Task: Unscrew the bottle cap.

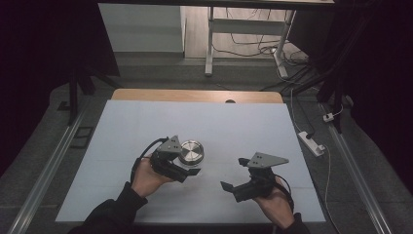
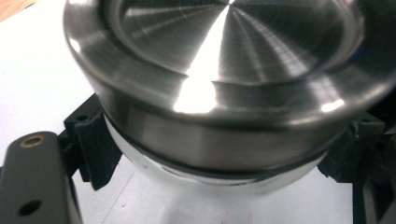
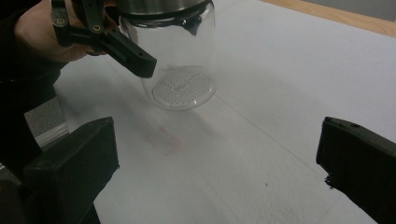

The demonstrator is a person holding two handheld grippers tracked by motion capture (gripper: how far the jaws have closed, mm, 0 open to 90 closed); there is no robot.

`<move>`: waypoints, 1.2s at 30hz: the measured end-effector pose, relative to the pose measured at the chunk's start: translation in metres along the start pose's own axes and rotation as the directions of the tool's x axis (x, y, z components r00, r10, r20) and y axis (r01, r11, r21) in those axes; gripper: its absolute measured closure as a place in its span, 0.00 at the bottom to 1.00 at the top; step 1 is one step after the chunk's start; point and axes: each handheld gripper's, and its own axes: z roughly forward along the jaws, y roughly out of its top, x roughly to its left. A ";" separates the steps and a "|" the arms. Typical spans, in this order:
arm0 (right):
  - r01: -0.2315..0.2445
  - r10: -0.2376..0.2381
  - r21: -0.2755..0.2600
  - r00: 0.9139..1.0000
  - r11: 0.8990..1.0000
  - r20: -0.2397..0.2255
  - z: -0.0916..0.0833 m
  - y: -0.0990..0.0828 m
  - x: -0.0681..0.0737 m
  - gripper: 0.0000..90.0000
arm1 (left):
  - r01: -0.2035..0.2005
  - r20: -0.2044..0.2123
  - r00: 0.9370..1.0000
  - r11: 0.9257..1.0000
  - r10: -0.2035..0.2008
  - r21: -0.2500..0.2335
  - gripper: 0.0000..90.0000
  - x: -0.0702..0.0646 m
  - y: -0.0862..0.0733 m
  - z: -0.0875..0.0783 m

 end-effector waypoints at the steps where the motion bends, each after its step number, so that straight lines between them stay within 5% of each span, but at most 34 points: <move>1: 0.004 -0.004 0.004 1.000 1.000 -0.002 0.002 0.002 0.000 0.00 | 0.001 0.000 1.000 1.000 -0.001 0.000 0.17 0.000 0.000 0.000; 21: 0.054 -0.054 -0.010 0.998 0.998 -0.045 0.043 0.046 0.012 0.00 | 0.002 -0.022 1.000 1.000 -0.002 0.003 0.17 -0.004 -0.001 0.006; 36: 0.048 -0.048 -0.030 0.999 0.998 0.025 0.079 0.064 0.025 0.04 | 0.021 -0.087 0.996 0.999 -0.019 0.028 0.17 -0.008 0.001 0.011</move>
